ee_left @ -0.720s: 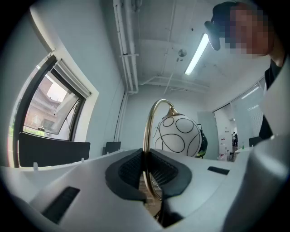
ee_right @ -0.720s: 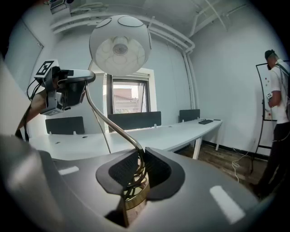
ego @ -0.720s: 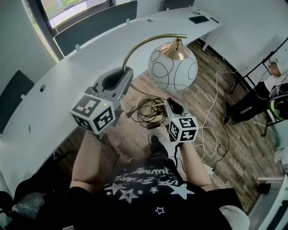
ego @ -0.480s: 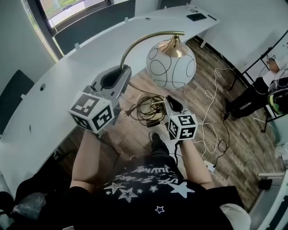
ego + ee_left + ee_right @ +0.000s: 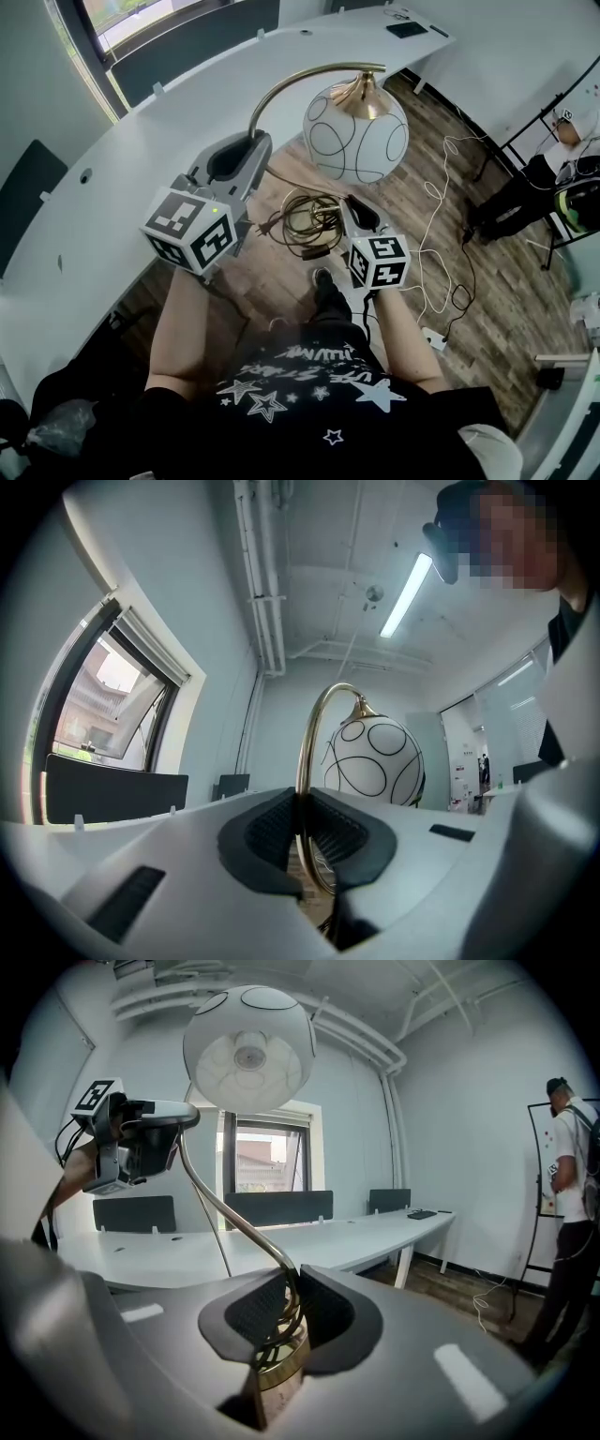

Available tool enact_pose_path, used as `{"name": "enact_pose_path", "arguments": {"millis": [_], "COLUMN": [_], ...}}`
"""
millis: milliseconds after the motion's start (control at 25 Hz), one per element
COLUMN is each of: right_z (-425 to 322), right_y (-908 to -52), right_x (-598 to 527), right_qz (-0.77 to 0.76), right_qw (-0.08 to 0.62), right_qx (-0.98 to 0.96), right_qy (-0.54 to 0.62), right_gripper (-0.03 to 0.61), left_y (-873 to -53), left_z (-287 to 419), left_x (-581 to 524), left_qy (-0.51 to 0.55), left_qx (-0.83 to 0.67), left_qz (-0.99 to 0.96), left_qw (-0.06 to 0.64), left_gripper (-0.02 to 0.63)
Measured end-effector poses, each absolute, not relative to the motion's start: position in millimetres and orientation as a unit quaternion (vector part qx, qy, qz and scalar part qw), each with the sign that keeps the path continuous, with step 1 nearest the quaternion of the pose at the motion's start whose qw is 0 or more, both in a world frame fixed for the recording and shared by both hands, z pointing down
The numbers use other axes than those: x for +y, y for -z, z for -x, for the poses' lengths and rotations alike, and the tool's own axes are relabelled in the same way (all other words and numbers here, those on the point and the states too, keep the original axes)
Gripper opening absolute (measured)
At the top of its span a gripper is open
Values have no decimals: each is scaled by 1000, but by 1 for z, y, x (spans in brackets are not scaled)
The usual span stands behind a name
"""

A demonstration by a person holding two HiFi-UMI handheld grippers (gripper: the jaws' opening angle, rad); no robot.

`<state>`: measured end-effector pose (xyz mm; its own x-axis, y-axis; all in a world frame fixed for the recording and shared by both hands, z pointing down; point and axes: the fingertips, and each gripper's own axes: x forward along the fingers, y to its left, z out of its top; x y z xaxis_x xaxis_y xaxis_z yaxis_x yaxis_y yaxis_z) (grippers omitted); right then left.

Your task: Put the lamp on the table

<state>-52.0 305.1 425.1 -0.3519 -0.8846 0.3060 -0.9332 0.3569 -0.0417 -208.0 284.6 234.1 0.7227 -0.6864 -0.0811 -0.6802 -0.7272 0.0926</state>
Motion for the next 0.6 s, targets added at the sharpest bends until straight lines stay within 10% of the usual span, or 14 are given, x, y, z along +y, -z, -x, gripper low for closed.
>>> {"name": "enact_pose_path", "arguments": {"millis": [600], "right_z": [35], "right_y": [-455], "right_x": [296], "right_qz": [-555], "right_qw": [98], "right_qx": [-818], "right_qy": [-113], "right_gripper": [44], "left_y": [-258], "left_z": [185], "left_x": [279], "left_qy": [46], "left_qx": [-366], "left_qz": [-929], "left_qw": [26], "left_gripper": [32]}}
